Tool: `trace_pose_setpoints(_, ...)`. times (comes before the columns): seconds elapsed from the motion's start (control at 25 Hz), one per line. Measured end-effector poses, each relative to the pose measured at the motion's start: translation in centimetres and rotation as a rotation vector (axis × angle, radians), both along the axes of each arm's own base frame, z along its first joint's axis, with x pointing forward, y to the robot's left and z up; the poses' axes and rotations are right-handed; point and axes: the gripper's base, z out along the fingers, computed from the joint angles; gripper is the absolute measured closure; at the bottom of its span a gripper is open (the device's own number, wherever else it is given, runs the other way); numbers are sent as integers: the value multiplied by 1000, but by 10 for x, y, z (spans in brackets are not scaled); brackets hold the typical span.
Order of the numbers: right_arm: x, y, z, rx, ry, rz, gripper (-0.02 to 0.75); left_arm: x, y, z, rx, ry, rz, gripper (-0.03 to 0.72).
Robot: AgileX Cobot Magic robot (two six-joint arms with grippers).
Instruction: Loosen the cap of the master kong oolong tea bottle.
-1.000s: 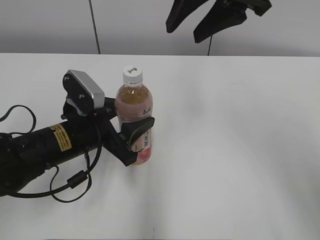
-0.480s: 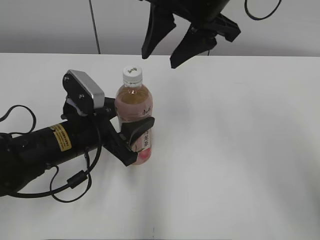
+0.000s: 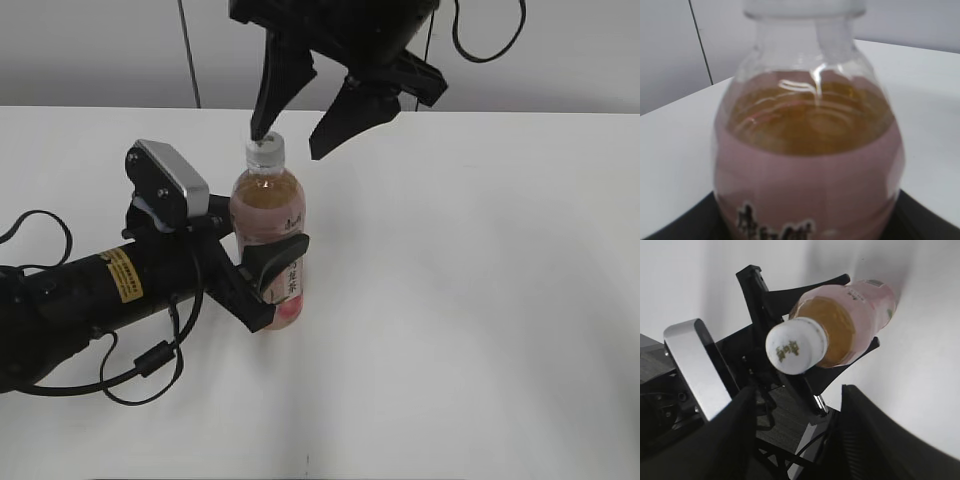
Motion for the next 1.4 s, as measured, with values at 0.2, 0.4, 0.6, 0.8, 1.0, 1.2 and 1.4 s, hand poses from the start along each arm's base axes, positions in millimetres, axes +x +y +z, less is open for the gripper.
trace_pose_setpoints(0.2,2,3,-6,-7,8,8,330,0,0,0,-1,-1,-1,284)
trace_pose_setpoints(0.4,4,1,-7,-32,-67,107,330,-1,-1,0,1,-3,-13,284)
trace_pose_setpoints(0.6,10,-6,-3,-145,-327,418,330,-3,-2,0,7,-8,-42,284)
trace_pose_setpoints(0.8,11,-6,1,-180,-559,799,330,-3,-2,0,6,-9,-43,284)
trace_pose_setpoints(1.0,7,0,4,-117,-674,1005,330,-3,-2,0,5,-9,-42,284)
trace_pose_setpoints(1.2,8,3,12,-98,-789,1124,330,-3,-2,0,4,-8,-38,284)
trace_pose_setpoints(1.4,11,9,29,-77,-978,1212,330,-3,-2,0,4,-8,-38,284)
